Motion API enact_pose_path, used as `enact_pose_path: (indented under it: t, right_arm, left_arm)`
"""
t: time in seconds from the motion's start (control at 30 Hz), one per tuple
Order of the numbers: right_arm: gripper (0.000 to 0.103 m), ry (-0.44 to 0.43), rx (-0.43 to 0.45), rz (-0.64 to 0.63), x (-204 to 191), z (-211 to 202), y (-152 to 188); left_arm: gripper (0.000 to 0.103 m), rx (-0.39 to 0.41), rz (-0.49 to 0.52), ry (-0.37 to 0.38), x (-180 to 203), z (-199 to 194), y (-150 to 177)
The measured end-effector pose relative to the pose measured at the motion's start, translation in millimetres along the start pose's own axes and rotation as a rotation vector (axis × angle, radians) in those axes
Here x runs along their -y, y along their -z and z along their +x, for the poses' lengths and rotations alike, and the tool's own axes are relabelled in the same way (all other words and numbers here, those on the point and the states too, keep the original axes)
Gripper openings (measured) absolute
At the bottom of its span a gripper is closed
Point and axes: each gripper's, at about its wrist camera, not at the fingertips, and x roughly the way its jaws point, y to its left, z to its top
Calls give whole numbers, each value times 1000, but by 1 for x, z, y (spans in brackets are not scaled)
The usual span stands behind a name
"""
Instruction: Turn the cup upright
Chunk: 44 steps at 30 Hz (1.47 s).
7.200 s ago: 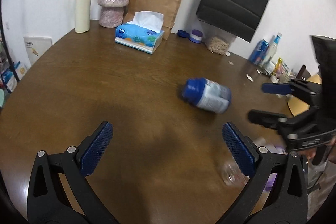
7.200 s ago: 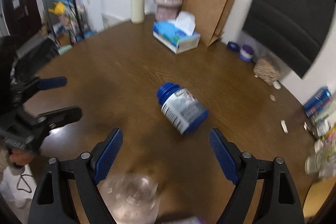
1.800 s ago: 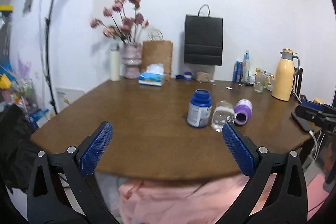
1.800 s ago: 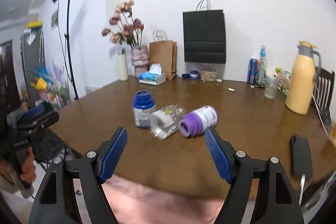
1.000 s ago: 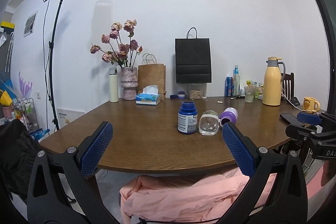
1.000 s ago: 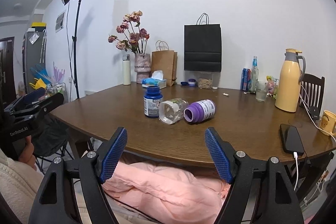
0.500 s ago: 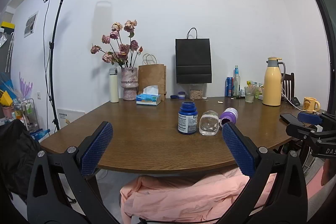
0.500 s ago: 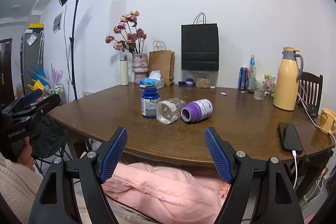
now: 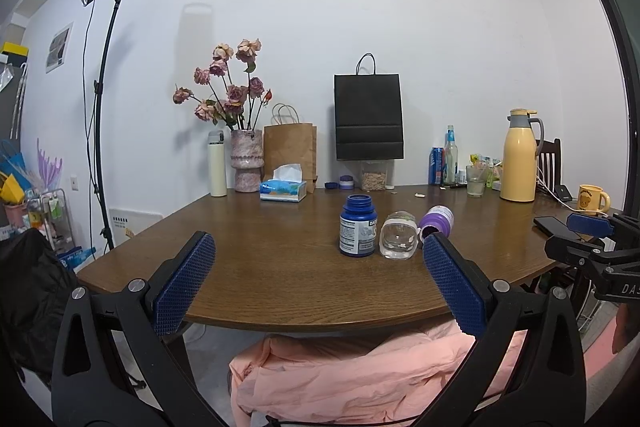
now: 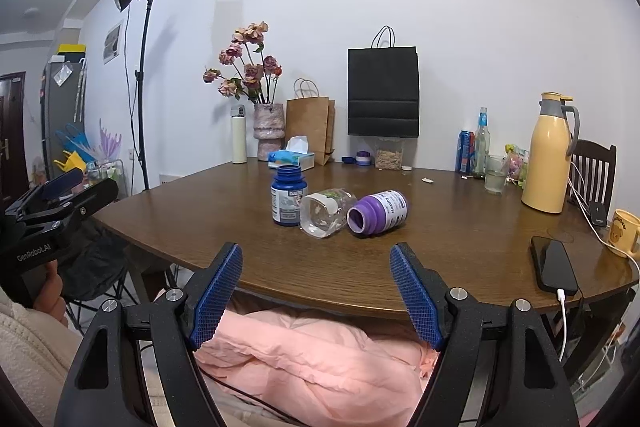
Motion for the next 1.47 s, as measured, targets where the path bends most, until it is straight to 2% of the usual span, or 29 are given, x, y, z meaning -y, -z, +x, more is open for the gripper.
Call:
enact_pose_path:
  t: [1.47]
  right_arm:
    - [81, 26, 5, 15, 7, 3, -3]
  left_arm:
    - [103, 1, -3, -11, -9, -1, -4]
